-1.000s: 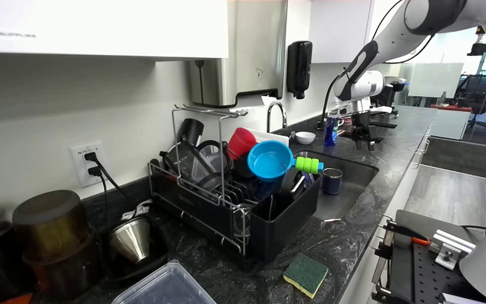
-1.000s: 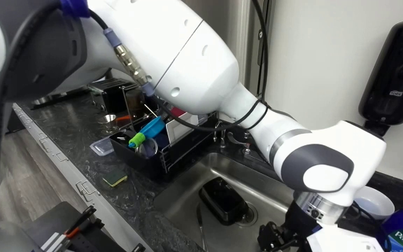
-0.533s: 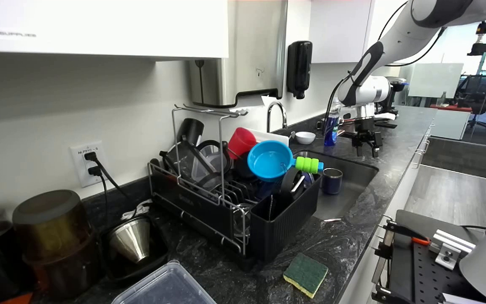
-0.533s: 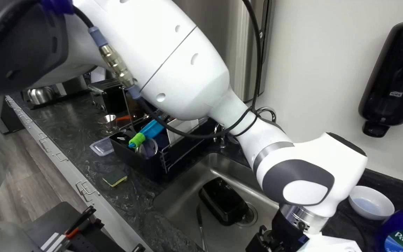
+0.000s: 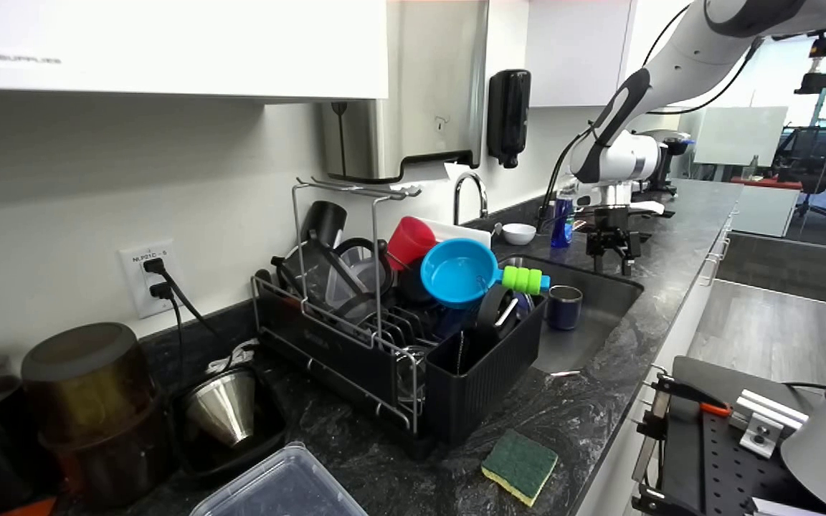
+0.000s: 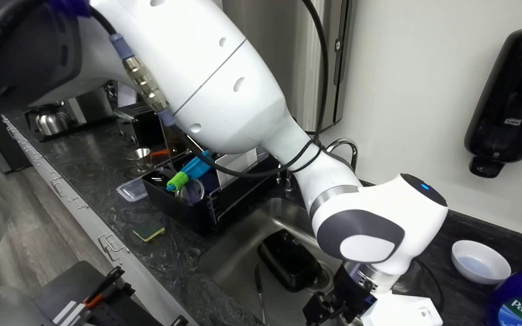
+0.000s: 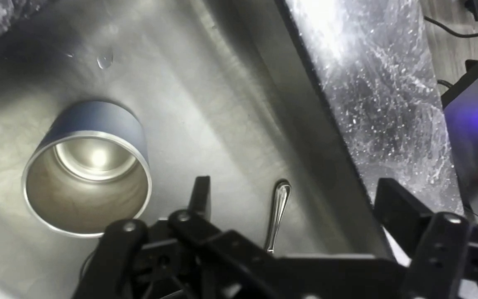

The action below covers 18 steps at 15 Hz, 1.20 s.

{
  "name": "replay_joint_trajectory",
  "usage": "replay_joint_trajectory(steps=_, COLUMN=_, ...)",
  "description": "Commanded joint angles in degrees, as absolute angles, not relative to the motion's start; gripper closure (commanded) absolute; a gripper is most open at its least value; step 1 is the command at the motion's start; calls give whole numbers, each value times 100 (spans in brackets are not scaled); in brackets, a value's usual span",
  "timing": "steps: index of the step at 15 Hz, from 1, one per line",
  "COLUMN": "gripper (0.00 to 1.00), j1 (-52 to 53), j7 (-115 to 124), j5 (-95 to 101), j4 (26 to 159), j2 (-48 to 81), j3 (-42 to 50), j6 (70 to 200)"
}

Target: Take the mug from the sink and put it on the dish rack

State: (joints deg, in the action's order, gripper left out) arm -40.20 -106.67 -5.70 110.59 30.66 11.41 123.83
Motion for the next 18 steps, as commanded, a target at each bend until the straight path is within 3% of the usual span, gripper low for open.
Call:
replay_joint_trajectory(steps=1, gripper=0, j1=-4112, j7=-10901, j5=-796, j4=11249, j2=3074, j3=1001, j6=12678)
replay_joint_trajectory(steps=18, gripper=0, j1=-4366, j7=-12131, j5=-1745, j4=11199, j2=3530, j3=535, j6=13473)
